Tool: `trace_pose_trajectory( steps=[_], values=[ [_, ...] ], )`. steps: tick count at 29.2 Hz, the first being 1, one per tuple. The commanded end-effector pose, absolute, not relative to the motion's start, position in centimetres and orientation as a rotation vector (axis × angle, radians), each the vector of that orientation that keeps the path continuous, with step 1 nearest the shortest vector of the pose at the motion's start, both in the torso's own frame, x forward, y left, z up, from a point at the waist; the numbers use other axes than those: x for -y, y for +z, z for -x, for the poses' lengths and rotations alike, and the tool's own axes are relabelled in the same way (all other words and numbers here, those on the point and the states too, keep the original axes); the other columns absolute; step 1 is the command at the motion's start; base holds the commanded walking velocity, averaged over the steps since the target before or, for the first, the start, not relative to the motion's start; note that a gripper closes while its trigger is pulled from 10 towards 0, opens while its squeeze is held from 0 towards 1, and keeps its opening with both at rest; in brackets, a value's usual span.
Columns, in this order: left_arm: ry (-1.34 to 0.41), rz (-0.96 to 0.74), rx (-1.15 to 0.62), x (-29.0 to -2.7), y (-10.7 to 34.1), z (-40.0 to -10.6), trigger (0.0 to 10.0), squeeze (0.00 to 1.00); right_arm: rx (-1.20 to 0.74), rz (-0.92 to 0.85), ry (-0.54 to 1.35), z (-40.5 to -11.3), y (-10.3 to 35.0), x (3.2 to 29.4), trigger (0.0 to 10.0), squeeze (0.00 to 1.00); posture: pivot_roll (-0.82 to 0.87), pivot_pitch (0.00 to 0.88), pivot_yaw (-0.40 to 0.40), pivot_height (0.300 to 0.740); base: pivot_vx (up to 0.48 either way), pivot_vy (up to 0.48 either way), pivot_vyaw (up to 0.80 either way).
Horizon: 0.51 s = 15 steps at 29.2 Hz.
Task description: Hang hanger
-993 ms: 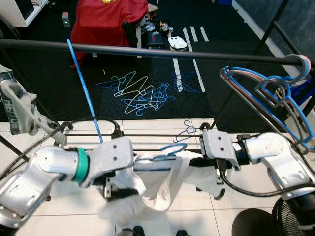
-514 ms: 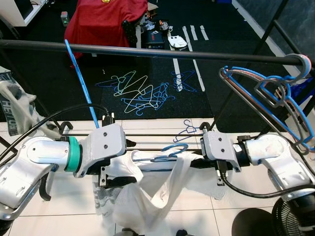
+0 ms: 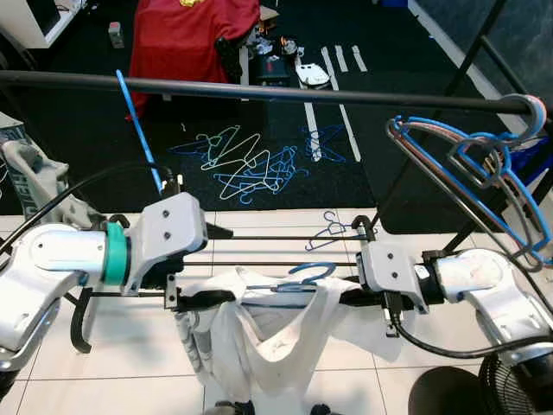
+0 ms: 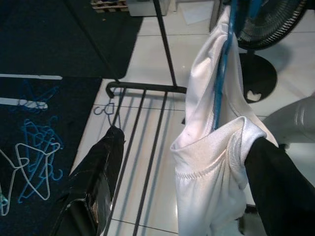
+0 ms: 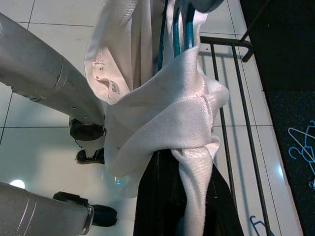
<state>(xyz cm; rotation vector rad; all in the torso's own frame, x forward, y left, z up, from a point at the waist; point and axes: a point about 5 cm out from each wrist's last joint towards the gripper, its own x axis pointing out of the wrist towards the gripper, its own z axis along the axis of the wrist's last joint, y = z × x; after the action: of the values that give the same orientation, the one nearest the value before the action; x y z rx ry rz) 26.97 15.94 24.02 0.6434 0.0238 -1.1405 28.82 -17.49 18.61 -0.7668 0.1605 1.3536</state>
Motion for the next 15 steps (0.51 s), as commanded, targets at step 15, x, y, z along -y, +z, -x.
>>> trace_pose_trajectory(
  steps=[15],
  values=[
    [-0.786,-0.568,-0.006,-18.2,19.8,-26.8,10.0,0.00,0.017,0.686,1.365,-29.4,19.2,13.0,0.0,0.00,-0.02,0.087,0.087,0.740,0.000,0.000,0.00]
  ],
)
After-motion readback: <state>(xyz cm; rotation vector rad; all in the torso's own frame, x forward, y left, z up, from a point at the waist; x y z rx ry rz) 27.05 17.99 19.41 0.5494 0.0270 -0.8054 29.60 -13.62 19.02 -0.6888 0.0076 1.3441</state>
